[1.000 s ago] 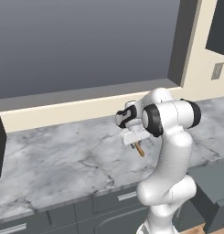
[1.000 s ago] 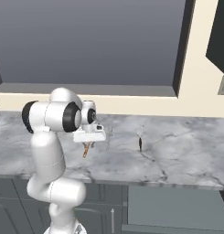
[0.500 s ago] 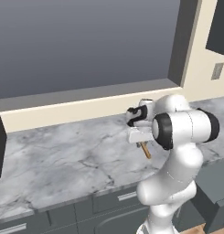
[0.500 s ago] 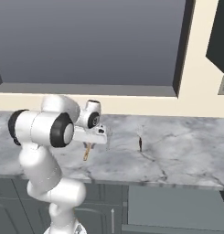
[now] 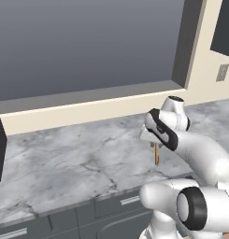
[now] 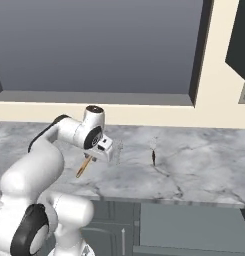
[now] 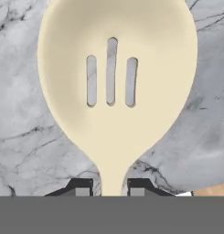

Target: Organize the utensils by type. Pick up the wooden spoons from the counter and place them in the open cabinet. Then pick up the metallic utensils from the counter and place them in the open drawer.

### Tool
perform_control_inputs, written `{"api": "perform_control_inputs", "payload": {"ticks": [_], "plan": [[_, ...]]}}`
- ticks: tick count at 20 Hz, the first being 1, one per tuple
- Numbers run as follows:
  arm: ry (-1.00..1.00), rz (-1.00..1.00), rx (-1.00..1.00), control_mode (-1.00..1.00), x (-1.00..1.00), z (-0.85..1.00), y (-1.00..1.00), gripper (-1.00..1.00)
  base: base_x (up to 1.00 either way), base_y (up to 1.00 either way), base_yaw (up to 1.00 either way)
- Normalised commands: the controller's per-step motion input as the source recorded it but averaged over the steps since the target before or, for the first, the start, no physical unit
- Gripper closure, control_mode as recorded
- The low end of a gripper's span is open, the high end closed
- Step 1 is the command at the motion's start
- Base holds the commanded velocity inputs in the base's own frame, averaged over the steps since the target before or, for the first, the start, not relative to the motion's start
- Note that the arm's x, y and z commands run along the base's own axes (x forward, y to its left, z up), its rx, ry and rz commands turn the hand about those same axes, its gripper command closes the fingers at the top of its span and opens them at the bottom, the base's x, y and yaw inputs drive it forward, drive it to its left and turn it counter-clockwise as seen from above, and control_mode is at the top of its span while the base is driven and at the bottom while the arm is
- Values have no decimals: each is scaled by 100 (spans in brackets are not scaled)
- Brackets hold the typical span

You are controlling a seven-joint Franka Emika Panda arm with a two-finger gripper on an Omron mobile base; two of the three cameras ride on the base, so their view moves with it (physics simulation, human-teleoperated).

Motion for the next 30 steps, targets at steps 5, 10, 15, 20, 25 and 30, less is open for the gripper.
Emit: {"api": "perform_control_inputs", "payload": {"ticks": [5, 10, 15, 20, 25, 30], "plan": [[10, -29, -7, -100, -69, 100, -15, 100, 0, 0, 0], [4, -33, -2, -100, -68, 100, -4, 100, 0, 0, 0], [-8, -57, 9, -100, -75, 45, 0, 100, 0, 0, 0], [-9, -64, 12, -100, -28, -6, 18, 100, 0, 0, 0], [3, -52, 0, -100, 6, -8, 24, 100, 0, 0, 0], [2, -20, 0, -100, 2, 0, 0, 100, 0, 0, 0]]}}
